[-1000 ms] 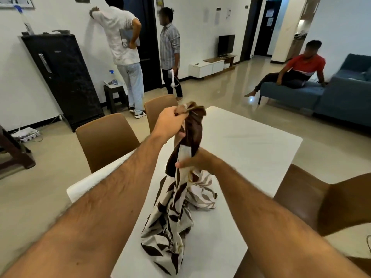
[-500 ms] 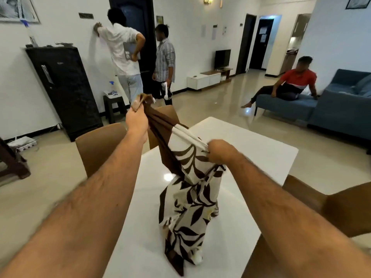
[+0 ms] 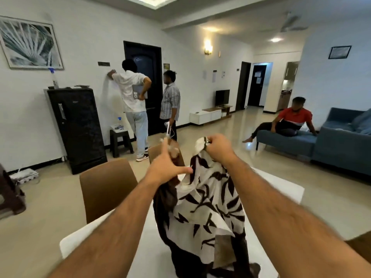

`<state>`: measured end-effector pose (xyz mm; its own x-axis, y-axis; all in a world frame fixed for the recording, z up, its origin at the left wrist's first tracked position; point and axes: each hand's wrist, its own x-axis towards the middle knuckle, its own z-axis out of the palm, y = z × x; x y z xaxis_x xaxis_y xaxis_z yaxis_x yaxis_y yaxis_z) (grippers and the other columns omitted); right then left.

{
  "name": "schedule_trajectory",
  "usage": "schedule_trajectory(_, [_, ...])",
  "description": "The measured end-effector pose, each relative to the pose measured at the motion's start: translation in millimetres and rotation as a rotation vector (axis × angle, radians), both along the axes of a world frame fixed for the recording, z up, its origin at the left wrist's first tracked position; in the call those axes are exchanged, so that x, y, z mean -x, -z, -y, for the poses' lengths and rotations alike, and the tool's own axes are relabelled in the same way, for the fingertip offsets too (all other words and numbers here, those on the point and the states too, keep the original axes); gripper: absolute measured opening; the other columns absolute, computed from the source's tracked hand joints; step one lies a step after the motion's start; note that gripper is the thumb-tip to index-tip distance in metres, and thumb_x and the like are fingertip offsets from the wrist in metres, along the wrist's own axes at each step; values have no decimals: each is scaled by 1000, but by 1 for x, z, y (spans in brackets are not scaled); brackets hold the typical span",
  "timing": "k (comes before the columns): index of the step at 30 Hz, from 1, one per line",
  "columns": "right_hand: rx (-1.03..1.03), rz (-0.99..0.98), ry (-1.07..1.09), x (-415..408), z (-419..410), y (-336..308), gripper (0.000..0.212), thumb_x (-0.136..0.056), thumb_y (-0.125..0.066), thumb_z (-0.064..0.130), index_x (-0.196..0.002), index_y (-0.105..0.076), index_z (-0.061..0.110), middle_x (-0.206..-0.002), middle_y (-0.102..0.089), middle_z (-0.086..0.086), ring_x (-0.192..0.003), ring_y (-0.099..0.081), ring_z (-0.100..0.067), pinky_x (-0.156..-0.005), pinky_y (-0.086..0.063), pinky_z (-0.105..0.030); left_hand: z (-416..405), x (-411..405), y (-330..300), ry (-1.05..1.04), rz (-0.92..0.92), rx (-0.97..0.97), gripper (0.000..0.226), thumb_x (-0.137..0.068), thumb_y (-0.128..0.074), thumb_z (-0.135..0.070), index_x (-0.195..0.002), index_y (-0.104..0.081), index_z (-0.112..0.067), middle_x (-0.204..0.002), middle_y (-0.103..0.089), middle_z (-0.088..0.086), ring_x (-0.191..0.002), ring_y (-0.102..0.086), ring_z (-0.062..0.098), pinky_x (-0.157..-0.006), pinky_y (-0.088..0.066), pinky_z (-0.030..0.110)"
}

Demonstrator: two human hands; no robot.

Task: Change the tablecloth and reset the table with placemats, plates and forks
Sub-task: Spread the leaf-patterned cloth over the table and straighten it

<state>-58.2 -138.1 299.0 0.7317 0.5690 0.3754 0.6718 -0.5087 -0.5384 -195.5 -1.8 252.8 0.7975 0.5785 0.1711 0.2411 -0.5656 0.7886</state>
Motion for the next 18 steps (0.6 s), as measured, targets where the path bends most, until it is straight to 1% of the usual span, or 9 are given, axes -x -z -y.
schedule_trajectory(1, [1, 40, -51, 8, -5, -8, 17, -85, -58, 9, -89, -73, 5, -85, -72, -12, -80, -65, -28, -71, -54, -38, 9, -10, -3, 50, -74, -110, 116, -67, -85, -46, -154, -11, -25, -135, -55, 4, -120, -57, 27, -100, -45, 37])
schedule_trajectory(2, [-15, 62, -106, 13, -8, -13, 17, -83, -57, 7, -88, -73, 4, -85, -72, -13, -80, -65, -29, -73, -55, -41, 11, -19, -5, 65, -138, -217, 97, -71, -80, -47, -150, -29, -23, -128, -62, 2, -115, -61, 27, -97, -49, 39])
schedule_trajectory(3, [1, 79, -141, 18, -8, -16, 16, -83, -58, 6, -89, -73, 4, -85, -72, -12, -81, -65, -29, -76, -55, -43, 10, -25, -8, 59, -195, -320, 68, -77, -73, -48, -136, -51, -22, -118, -67, 2, -106, -64, 27, -91, -52, 39])
schedule_trajectory(5, [132, 129, -198, 19, 0, -18, 14, -82, -68, 15, -94, -71, 9, -89, -71, -6, -85, -64, -25, -80, -54, -40, 2, -28, -17, 1, -263, -460, 30, -86, -57, -41, -108, -66, -22, -106, -70, 3, -94, -65, 26, -86, -54, 39])
schedule_trajectory(8, [527, 114, -156, 7, 25, -3, 39, -75, -79, 37, -105, -63, 19, -94, -62, 4, -88, -57, -17, -81, -49, -34, -12, -20, -33, -126, -189, -576, 19, -96, -46, -28, -102, -61, -19, -107, -68, 9, -93, -63, 30, -80, -51, 36])
schedule_trajectory(11, [641, 143, 4, -10, 35, 19, 36, -78, -75, 47, -97, -61, 19, -89, -60, -1, -83, -56, -20, -76, -50, -33, -6, -21, -42, -192, -40, -635, 25, -98, -42, -25, -114, -59, -18, -108, -65, 14, -98, -62, 35, -77, -46, 38])
schedule_trajectory(13, [420, -96, 20, -18, 41, 33, 29, -82, -72, 41, -88, -61, 15, -81, -60, -3, -75, -57, -21, -67, -48, -29, -3, -27, -40, -234, 4, -528, 27, -99, -39, -22, -119, -56, -14, -112, -64, 17, -101, -60, 38, -81, -46, 41])
schedule_trajectory(15, [116, -536, -99, -26, 56, 53, 19, -84, -73, 28, -88, -66, 11, -82, -68, -6, -73, -64, -22, -66, -53, -28, -10, -29, -34, -282, 6, -359, 30, -99, -37, -19, -123, -53, -11, -118, -61, 18, -107, -57, 39, -87, -44, 42])
schedule_trajectory(18, [97, -795, -319, -24, 73, 79, 35, -81, -78, 35, -106, -68, 13, -104, -74, -9, -97, -71, -27, -88, -56, -37, -34, -29, -26, -372, -1, -153, 33, -98, -38, -17, -120, -55, -1, -119, -60, 24, -108, -57, 42, -86, -46, 45])
